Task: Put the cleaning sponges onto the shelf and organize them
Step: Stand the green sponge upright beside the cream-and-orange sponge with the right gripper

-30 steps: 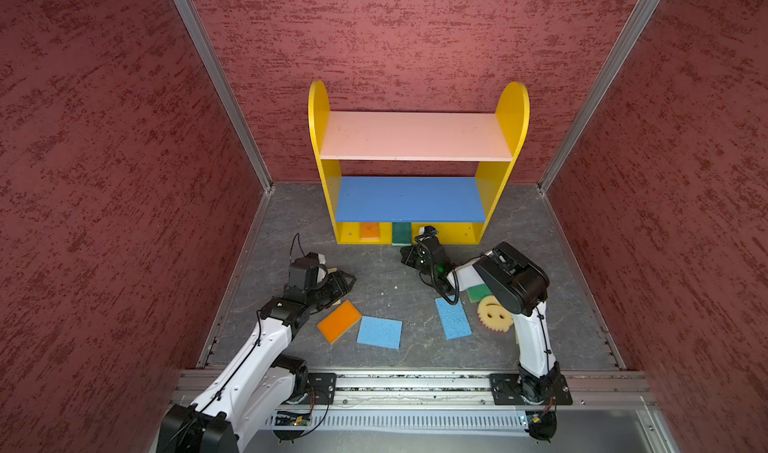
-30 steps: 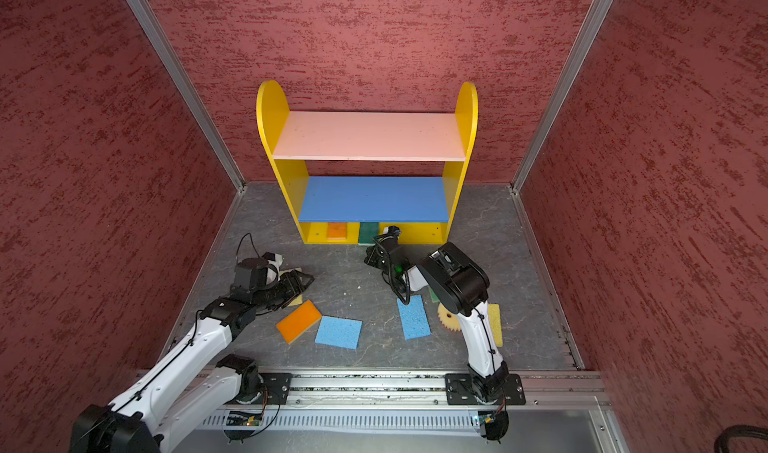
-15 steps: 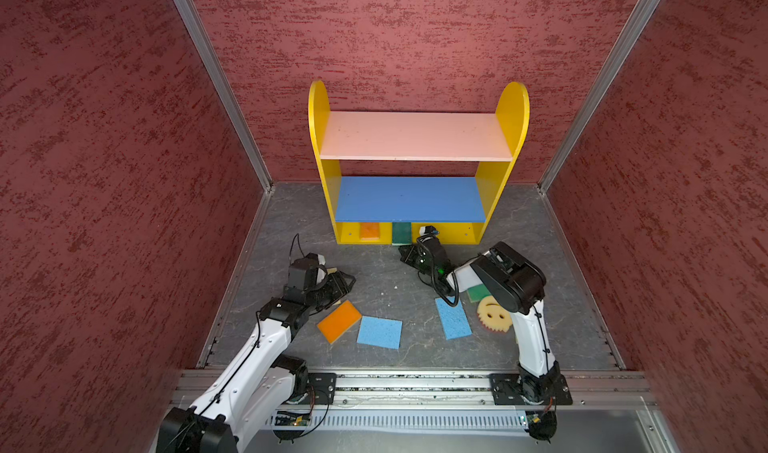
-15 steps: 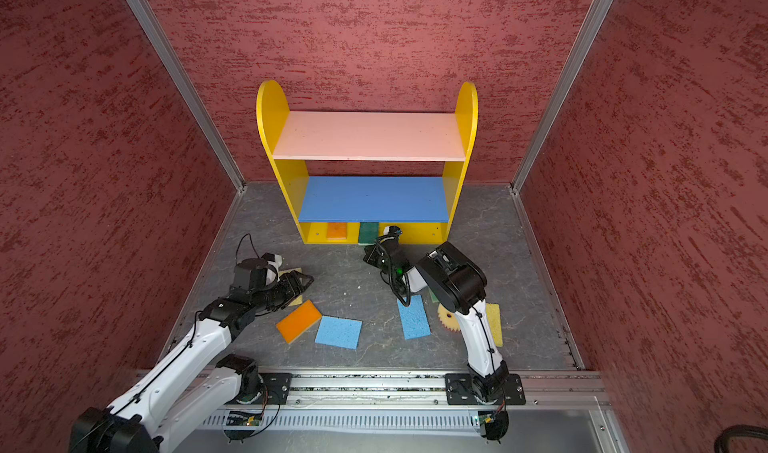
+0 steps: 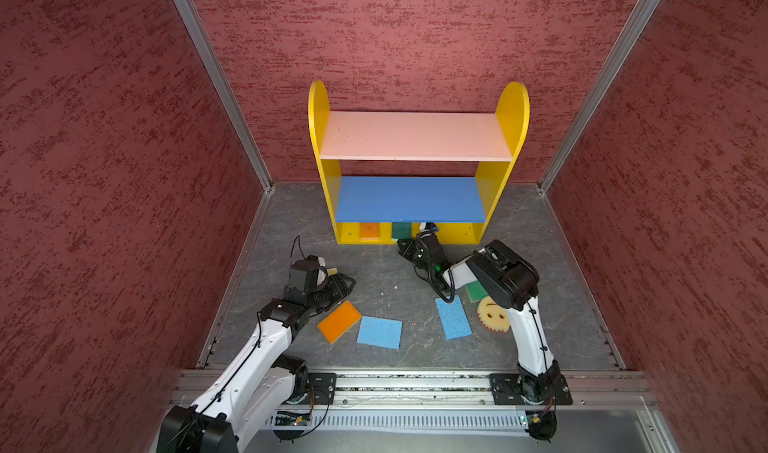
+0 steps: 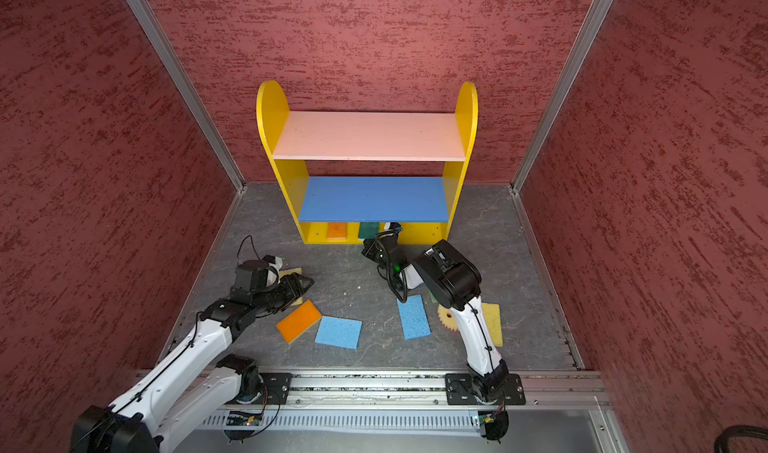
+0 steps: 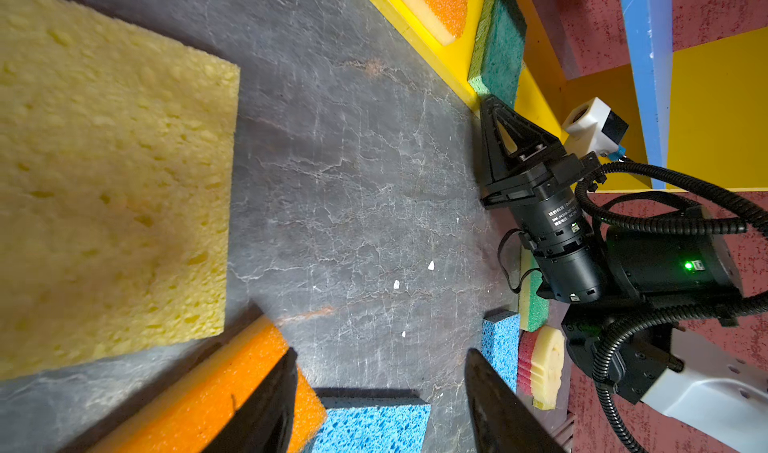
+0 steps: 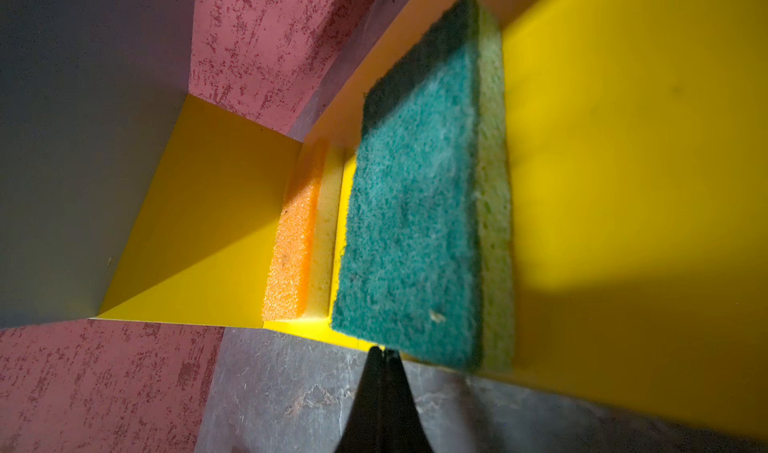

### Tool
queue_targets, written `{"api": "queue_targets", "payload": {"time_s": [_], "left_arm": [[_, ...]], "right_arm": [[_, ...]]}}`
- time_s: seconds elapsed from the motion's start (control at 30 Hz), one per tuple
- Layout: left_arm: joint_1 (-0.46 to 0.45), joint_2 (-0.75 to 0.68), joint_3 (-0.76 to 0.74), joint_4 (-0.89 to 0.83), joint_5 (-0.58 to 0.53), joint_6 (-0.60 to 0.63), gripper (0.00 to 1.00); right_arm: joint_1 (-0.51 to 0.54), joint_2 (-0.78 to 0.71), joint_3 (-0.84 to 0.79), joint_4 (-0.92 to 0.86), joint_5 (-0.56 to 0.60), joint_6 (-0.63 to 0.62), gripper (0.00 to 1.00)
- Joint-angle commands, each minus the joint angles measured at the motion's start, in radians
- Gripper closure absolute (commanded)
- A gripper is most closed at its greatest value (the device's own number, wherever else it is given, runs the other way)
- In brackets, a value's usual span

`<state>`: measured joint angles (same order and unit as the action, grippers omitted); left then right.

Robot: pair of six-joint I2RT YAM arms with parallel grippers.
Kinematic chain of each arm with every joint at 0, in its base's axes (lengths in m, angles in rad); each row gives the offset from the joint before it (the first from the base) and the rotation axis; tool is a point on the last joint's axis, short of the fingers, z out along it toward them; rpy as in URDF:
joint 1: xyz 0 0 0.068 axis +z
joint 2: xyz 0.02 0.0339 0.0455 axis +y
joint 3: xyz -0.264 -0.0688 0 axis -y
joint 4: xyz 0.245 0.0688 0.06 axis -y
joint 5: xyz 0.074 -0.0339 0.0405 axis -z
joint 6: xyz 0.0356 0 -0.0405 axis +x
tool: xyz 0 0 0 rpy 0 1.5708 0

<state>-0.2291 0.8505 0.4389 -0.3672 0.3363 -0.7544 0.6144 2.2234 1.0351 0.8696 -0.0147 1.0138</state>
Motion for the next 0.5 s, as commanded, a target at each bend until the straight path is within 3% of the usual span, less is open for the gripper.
{"api": "queue_targets", "payload": {"time_s": [0.0, 0.33, 0.47], "left_arm": [[0.005, -0.004, -0.005, 0.003, -0.003, 0.000, 0.36], [0.005, 0.012, -0.003, 0.016, 0.002, -0.001, 0.36], [0.005, 0.011, -0.002, 0.014, -0.003, 0.003, 0.36]], "right_arm": [[-0.008, 0.044, 0.003, -0.053, 0.039, 0.032, 0.97], [-0.008, 0.027, -0.009, -0.046, 0.027, 0.024, 0.97], [0.014, -0.030, -0.026, -0.087, 0.039, -0.041, 0.97]]}}
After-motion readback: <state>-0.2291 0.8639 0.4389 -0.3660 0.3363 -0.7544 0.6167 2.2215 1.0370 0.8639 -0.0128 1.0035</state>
